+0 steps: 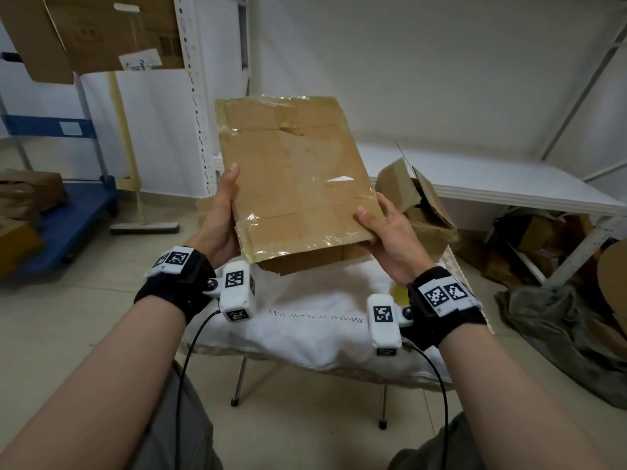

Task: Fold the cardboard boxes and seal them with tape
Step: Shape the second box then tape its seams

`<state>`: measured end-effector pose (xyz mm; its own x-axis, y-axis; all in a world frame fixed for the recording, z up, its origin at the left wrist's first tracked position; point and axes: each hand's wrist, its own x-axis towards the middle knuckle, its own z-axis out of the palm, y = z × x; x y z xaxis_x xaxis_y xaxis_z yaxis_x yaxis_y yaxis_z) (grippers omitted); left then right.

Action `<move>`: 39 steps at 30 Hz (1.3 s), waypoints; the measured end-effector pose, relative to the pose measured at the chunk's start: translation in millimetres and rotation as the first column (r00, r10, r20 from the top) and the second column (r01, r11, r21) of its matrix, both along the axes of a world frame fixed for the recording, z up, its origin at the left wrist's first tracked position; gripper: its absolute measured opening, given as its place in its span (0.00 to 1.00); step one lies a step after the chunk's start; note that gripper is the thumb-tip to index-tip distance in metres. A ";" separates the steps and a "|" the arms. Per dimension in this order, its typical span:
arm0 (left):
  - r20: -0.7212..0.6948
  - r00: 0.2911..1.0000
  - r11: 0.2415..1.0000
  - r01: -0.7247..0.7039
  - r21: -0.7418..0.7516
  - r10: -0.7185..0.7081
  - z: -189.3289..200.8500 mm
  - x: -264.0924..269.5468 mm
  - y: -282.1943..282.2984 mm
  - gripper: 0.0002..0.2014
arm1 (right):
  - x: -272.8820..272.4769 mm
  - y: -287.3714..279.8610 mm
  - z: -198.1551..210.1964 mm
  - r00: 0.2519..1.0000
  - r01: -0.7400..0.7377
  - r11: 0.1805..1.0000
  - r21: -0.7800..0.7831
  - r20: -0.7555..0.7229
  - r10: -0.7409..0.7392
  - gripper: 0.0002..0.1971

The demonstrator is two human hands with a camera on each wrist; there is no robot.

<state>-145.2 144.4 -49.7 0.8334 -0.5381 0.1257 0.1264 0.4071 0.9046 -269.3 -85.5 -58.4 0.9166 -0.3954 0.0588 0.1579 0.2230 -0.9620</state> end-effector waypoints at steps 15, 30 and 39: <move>-0.082 0.997 0.996 -0.023 -0.086 0.016 -1.5 13.8 0.4 0.30 | -4.3 -2.0 6.5 0.997 0.055 0.996 -0.074 0.057 -0.050 0.22; 0.266 0.959 0.982 -0.136 0.135 0.096 -4.7 20.9 -0.6 0.60 | 0.3 -13.5 0.4 0.973 0.144 0.922 -0.360 -0.118 -0.198 0.51; 0.332 0.940 0.929 -0.048 0.366 -0.082 -7.8 22.1 10.6 0.68 | -1.6 -21.8 -13.2 0.972 0.044 0.912 -0.407 -0.195 -0.134 0.52</move>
